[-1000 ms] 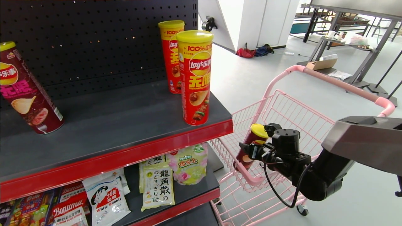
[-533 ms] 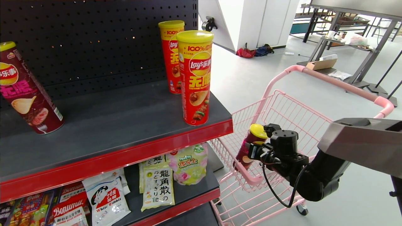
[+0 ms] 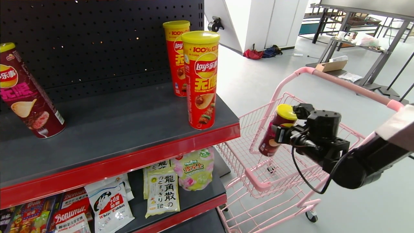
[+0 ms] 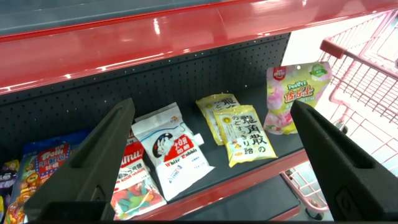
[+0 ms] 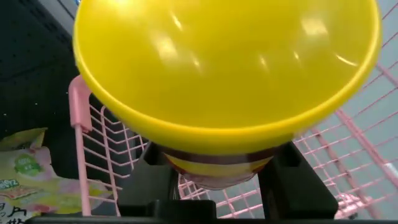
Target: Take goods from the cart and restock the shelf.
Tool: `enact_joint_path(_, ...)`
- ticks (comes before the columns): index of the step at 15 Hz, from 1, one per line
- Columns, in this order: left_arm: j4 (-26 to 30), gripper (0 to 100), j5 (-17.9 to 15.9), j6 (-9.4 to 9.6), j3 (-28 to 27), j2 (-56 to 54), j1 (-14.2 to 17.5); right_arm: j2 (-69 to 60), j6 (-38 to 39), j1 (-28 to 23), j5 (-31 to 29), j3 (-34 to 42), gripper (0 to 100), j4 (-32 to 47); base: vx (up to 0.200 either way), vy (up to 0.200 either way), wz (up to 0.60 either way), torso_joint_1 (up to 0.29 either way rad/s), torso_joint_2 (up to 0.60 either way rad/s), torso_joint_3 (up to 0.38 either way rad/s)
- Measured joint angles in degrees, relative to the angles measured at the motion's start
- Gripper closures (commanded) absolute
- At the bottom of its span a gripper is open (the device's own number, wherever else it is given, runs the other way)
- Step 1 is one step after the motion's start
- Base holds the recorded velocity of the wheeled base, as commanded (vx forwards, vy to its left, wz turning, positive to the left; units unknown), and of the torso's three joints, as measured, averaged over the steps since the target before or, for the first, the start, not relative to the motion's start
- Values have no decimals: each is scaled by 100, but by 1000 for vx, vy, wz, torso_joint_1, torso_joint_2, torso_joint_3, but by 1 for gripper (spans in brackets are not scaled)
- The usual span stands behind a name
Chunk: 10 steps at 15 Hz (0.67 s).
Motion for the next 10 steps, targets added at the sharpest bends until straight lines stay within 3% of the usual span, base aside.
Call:
enact_joint_path(6,2,0,-13,-21,0,0,0,-3437,-257,-258,13,-527,100,4495,0,0,0,0,0,0)
enact_joint_path(10,7,0,-15,-18,0,0,-2,-6221,-503,-411,-13,190,100,6335,0,0,0,0,0,0)
